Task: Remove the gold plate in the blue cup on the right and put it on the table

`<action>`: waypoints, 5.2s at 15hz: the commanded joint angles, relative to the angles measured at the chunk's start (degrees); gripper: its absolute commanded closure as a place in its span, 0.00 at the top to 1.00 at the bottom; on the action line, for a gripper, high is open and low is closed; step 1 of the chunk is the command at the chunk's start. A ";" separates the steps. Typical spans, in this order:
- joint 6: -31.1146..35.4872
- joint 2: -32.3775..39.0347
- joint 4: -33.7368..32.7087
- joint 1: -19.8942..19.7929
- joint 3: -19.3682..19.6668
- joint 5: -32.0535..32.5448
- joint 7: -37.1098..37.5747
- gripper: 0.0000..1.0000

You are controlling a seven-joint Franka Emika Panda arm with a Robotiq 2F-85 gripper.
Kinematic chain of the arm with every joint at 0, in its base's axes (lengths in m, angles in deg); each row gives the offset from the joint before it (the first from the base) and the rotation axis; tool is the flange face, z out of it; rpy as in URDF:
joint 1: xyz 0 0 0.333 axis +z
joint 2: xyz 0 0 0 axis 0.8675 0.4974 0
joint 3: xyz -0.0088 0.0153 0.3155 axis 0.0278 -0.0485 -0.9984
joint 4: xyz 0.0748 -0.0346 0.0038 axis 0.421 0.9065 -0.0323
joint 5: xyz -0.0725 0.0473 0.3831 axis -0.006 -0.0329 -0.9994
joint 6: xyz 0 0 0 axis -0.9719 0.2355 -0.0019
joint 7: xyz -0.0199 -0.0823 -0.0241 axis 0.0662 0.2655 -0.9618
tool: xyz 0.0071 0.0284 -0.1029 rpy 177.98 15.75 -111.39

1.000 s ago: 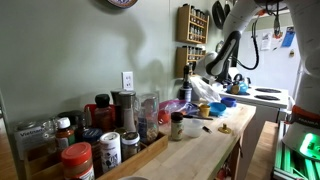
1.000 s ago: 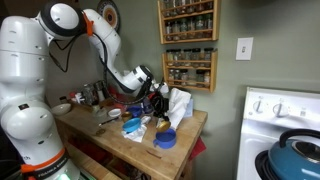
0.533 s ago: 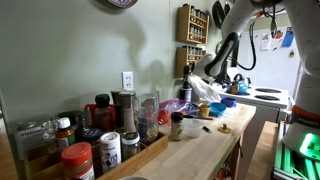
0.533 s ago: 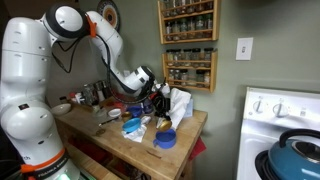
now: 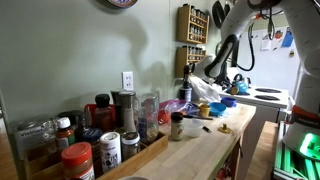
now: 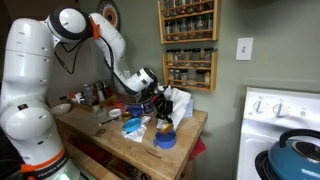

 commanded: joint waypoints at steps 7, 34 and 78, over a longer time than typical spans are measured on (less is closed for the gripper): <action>6.85 -1.30 0.67 -2.67 0.42 -1.88 -2.93 0.00; 45.83 -35.70 37.11 -6.90 10.83 -58.85 -60.81 0.00; 44.15 -35.86 32.55 -11.04 13.40 -76.90 -94.90 1.00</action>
